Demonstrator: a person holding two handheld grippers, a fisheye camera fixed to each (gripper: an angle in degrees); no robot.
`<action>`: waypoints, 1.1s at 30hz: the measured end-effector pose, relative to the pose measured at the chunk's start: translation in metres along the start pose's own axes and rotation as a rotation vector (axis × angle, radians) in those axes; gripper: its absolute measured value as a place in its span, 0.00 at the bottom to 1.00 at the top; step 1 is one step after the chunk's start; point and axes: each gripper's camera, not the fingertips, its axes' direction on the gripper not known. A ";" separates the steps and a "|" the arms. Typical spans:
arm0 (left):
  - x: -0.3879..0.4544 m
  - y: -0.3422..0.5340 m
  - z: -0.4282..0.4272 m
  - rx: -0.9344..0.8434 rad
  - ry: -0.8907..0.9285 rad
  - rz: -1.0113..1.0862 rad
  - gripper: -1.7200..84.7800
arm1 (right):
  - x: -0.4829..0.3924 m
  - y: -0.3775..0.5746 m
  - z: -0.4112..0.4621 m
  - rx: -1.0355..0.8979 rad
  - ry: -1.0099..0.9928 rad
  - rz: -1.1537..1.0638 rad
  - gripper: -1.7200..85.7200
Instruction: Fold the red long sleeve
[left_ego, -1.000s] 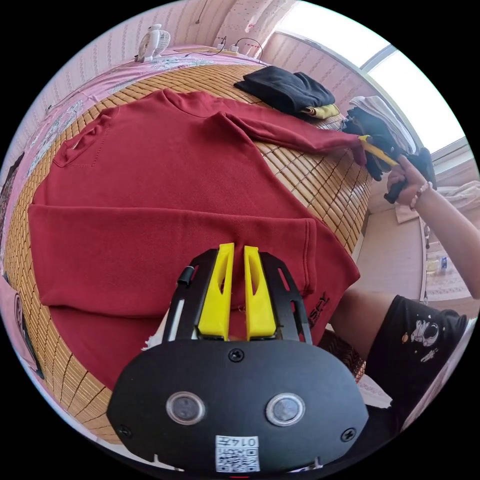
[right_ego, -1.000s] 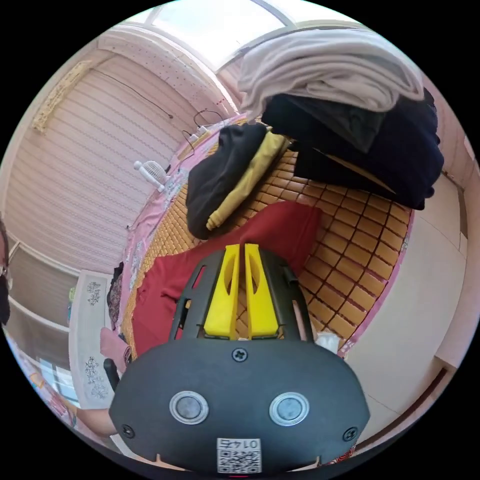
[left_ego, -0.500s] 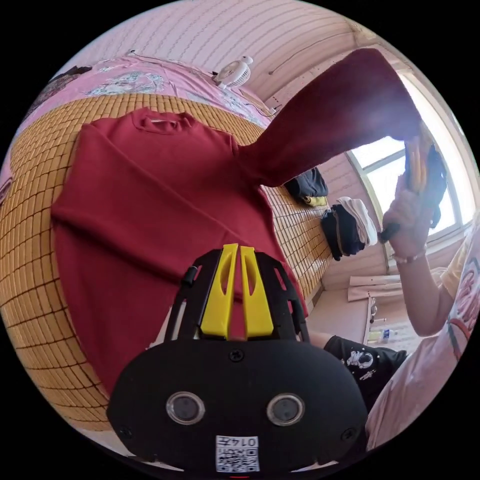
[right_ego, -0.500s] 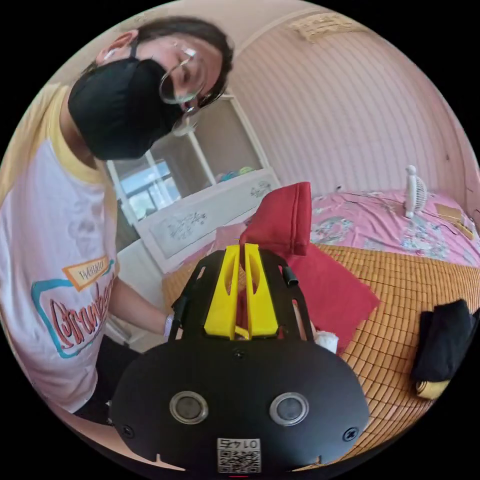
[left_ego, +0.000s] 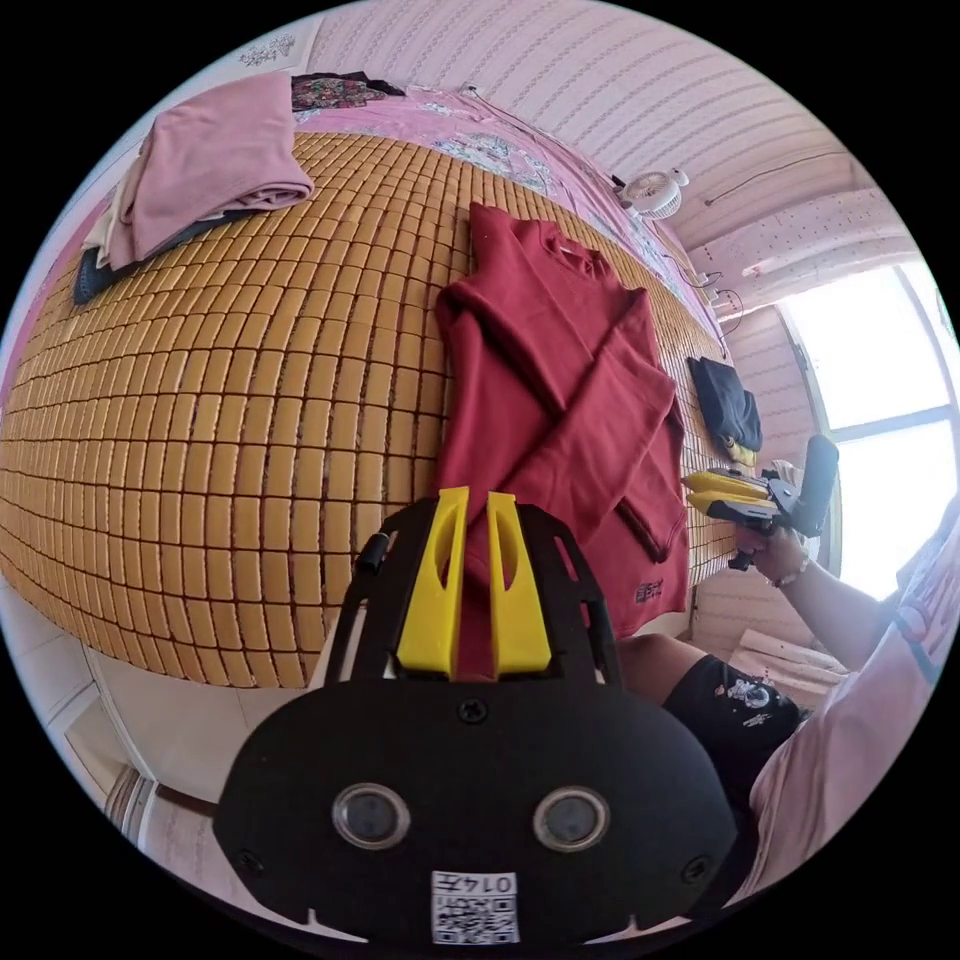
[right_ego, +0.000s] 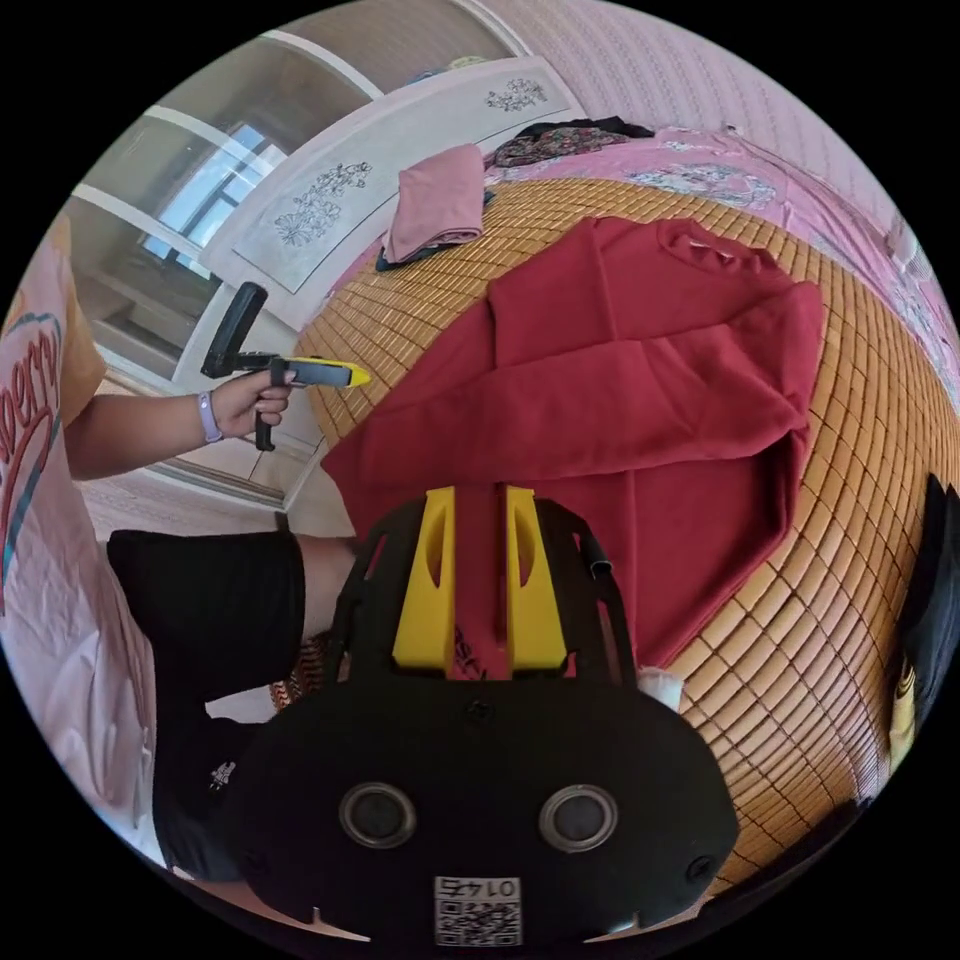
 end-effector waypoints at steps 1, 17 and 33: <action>0.005 -0.003 -0.001 0.007 0.016 0.018 0.07 | 0.007 -0.006 -0.005 0.029 0.041 0.023 0.11; -0.008 -0.242 0.013 0.224 0.019 0.054 0.16 | 0.197 -0.156 -0.025 0.172 0.426 0.280 0.17; 0.018 -0.317 -0.001 0.020 -0.061 0.152 0.06 | 0.330 -0.120 -0.079 0.335 -0.038 0.618 0.04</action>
